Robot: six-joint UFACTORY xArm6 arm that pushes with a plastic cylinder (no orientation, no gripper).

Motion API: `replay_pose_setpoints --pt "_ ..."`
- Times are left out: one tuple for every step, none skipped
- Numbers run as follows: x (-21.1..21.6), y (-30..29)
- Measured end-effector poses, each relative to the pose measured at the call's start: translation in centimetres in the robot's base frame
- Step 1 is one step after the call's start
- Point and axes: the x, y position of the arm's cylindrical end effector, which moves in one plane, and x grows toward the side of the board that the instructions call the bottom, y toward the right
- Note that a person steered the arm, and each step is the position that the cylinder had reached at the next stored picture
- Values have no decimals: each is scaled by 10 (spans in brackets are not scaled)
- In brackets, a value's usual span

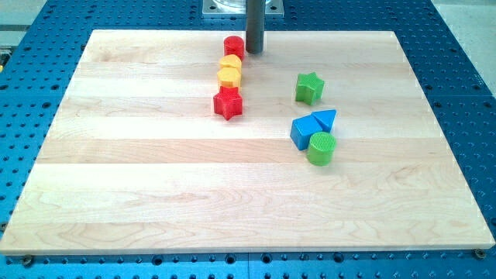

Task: Push the red circle close to the yellow heart

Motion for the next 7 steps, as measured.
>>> replay_pose_setpoints --pt "-28 -19" --pt "-30 -35" --pt "5 -28" --pt "9 -26" --pt "9 -26" --pt "19 -7" --pt "53 45"
